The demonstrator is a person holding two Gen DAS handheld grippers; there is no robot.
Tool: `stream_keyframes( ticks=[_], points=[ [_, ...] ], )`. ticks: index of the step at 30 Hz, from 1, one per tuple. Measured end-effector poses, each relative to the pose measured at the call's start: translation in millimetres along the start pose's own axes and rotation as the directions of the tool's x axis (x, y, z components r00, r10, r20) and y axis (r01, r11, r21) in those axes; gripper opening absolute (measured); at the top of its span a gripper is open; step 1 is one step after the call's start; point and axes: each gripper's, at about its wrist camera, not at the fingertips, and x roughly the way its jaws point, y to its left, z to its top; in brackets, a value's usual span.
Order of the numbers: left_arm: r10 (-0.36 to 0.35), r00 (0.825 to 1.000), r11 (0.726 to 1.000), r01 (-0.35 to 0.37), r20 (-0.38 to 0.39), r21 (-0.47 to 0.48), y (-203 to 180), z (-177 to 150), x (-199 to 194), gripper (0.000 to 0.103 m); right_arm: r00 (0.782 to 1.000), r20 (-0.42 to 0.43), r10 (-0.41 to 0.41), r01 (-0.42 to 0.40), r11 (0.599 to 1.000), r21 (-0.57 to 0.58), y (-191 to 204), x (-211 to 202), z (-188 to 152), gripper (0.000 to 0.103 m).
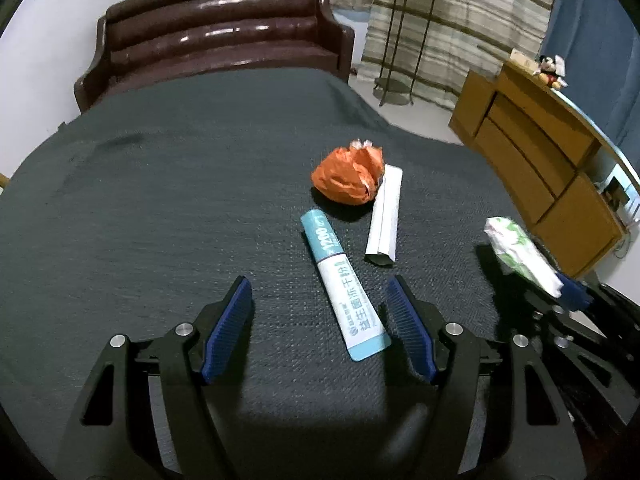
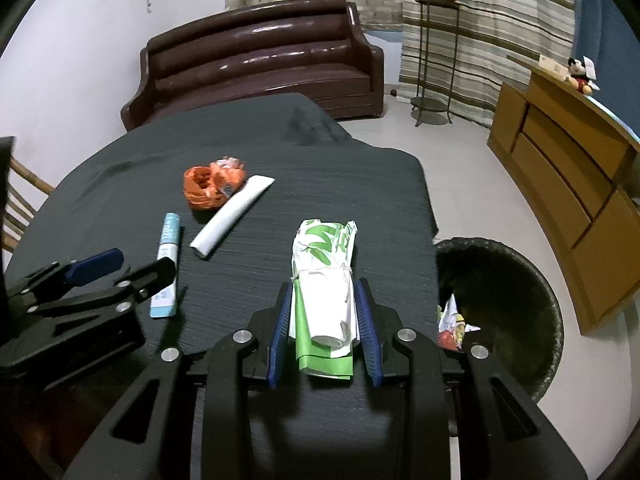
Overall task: Collect trash
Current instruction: 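Grasp the green-white toothpaste box with the right tool, then grasp the blue-white tube with the left tool while the right tool holds the box, then carry the tube and toothpaste box over the black bin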
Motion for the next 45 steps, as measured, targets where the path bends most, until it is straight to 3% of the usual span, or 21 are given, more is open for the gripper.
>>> stream_keyframes(
  ticks=[7, 12, 18, 22, 24, 39, 45],
  points=[
    [0.01, 0.999, 1.0, -0.01, -0.047, 0.008, 4.6, 0.7, 5.5, 0.068, 1.0, 0.007, 0.012, -0.012, 1.0, 0.023, -12.7, -0.2, 0.4, 0.032],
    [0.008, 0.999, 1.0, -0.007, -0.046, 0.023, 9.2, -2.9, 0.3, 0.054, 1.0, 0.011, 0.017, -0.017, 0.999, 0.031, -18.9, 0.9, 0.0, 0.032],
    [-0.025, 0.999, 0.999, 0.027, -0.042, 0.045, 2.8, -1.7, 1.9, 0.051, 1.0, 0.01, 0.017, -0.018, 0.999, 0.03, -19.8, 1.4, -0.5, 0.032],
    [-0.02, 0.999, 0.996, 0.022, -0.027, 0.082, -3.3, -3.0, 2.9, 0.037, 1.0, 0.01, 0.018, -0.018, 0.999, 0.031, -21.1, 0.8, -1.4, 0.032],
    [-0.029, 0.999, 0.995, 0.031, -0.023, 0.092, -6.3, -2.2, 2.8, 0.019, 1.0, 0.01, 0.018, -0.018, 0.999, 0.03, -21.0, 0.9, -1.5, 0.032],
    [-0.066, 0.998, 0.994, 0.064, 0.019, 0.092, -7.7, -9.9, -11.1, 0.015, 1.0, 0.031, 0.003, -0.005, 0.999, 0.046, -28.9, -6.7, -4.8, 0.032],
    [-0.104, 0.992, 0.99, 0.097, 0.071, 0.098, -23.4, -9.0, -31.2, 0.015, 0.998, 0.056, -0.031, 0.027, 0.998, 0.061, -39.0, -16.7, -6.2, 0.032]
  ],
)
